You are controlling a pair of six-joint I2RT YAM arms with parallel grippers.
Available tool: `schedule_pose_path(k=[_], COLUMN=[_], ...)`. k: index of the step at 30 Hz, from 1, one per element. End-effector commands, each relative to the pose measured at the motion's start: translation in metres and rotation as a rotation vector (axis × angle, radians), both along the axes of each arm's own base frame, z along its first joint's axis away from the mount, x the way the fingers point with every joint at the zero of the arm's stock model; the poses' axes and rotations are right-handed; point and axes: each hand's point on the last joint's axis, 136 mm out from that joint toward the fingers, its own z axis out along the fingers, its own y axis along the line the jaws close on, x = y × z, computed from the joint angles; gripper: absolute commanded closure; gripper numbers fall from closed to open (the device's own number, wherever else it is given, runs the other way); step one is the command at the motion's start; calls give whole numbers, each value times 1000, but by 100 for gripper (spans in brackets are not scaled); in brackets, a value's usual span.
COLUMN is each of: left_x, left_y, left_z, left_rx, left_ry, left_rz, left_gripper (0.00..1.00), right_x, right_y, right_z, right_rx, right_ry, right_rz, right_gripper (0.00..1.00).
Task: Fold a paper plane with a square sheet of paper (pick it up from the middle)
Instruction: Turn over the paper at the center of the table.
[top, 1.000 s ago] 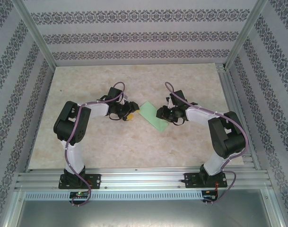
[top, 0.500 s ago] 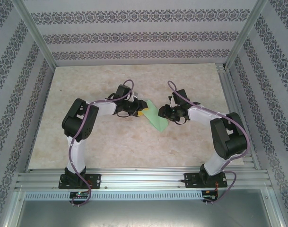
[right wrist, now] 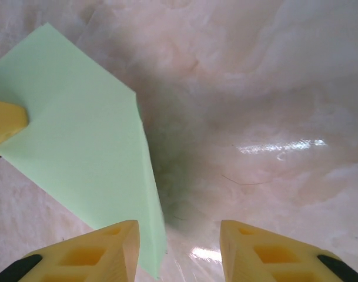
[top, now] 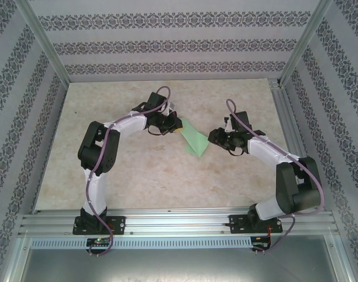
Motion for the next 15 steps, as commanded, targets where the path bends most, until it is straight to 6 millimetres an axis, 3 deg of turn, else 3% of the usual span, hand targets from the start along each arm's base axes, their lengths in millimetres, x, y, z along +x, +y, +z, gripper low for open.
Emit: schedule_pose_path(k=[1,6,10,15], left_x=[-27,-36,-43,-52], left_y=[29,70,91,92], left_z=[5,34,54,51], left_rx=[243,483,646,838], left_ry=[-18,-95,-125,-143], left_rz=[-146,-198,-231,-298], left_gripper=[100,100,100,100], right_x=[-6,-8,-11,-13], right_y=[-9,-18,-21,-22], right_z=[6,11,11,9], right_rx=[-23,-25,-22,-20], right_ry=[-24,-44,-48,-46], right_rz=[-2,-29,-39,-45], right_gripper=[59,58,58,58])
